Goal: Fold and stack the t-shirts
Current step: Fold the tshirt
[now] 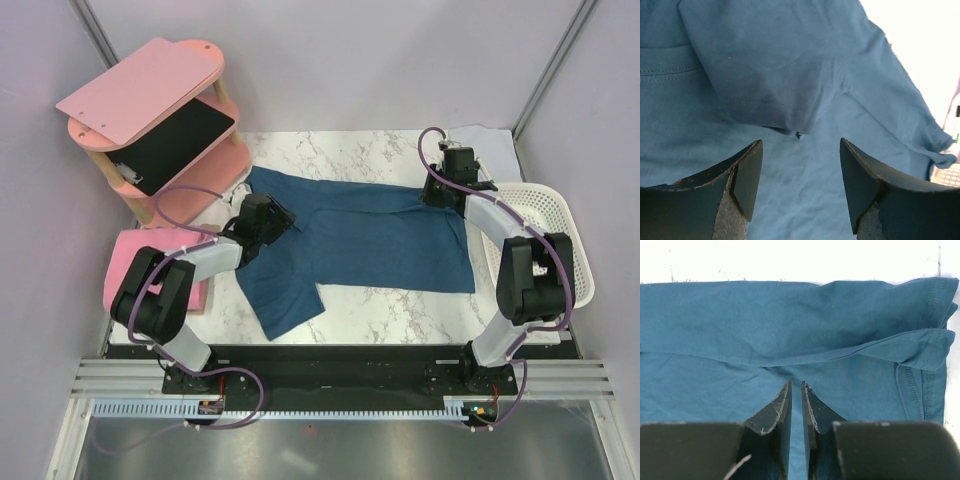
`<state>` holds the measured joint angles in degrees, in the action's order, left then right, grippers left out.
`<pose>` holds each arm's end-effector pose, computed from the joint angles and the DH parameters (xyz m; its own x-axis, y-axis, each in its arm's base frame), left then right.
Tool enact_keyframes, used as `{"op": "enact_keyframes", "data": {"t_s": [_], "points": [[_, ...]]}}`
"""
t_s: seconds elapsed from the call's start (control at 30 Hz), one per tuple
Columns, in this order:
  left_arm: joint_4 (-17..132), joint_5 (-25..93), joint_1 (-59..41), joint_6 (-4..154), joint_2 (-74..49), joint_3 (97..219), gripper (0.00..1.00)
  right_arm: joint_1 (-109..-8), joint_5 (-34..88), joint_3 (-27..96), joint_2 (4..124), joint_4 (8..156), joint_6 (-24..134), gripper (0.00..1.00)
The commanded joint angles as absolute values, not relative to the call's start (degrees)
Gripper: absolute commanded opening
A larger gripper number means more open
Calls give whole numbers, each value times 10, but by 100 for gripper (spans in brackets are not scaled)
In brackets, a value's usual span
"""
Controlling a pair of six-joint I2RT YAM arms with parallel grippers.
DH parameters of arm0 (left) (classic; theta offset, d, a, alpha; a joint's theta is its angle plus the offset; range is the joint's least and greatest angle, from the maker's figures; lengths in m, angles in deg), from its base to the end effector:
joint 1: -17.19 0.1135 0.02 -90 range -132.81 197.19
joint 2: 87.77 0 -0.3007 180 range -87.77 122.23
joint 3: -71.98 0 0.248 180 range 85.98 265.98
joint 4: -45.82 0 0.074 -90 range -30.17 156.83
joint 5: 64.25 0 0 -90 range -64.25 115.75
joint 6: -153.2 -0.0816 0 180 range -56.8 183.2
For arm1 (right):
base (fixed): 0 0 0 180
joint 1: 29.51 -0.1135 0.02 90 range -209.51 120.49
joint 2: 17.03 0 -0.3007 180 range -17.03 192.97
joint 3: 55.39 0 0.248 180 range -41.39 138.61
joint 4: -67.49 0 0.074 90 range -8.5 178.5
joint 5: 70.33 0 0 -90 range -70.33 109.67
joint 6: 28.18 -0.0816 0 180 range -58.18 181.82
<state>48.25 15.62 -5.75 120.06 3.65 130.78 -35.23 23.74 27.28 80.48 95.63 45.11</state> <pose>0.3396 -0.1281 0.1918 -0.4994 -0.6837 -0.5321 -0.3056 0.7137 -0.6303 0.4101 0.0469 0.2422 -0.6931 0.2188 -0.6868 0.0503 0.9652 0.2567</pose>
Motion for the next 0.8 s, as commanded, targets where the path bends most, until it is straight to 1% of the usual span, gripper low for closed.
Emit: {"op": "enact_keyframes", "data": {"t_s": [0.0,0.07,0.17,0.2,0.27,0.3,0.37,0.4,0.53,0.77], "points": [[482,140,-55,1177,63,1344,69,-349,242,287,810,942,453,20],[482,134,-56,1172,80,1357,68,-349,248,287,812,942,453,20],[481,123,-56,1158,104,1381,56,-349,254,287,814,943,453,21],[481,116,-55,1152,111,1388,45,-349,255,286,814,942,453,21],[486,99,-53,1139,125,1412,33,-349,258,284,814,943,452,21],[487,98,-51,1134,141,1421,18,-349,262,284,815,943,452,21],[505,92,-51,1115,151,1454,4,-349,263,284,815,942,453,21],[507,92,-50,1103,151,1462,2,-349,264,283,814,943,453,21],[525,86,-53,1071,116,1479,2,-349,266,280,812,943,454,21],[654,77,-57,997,63,1532,2,-349,269,280,818,942,453,21]]}}
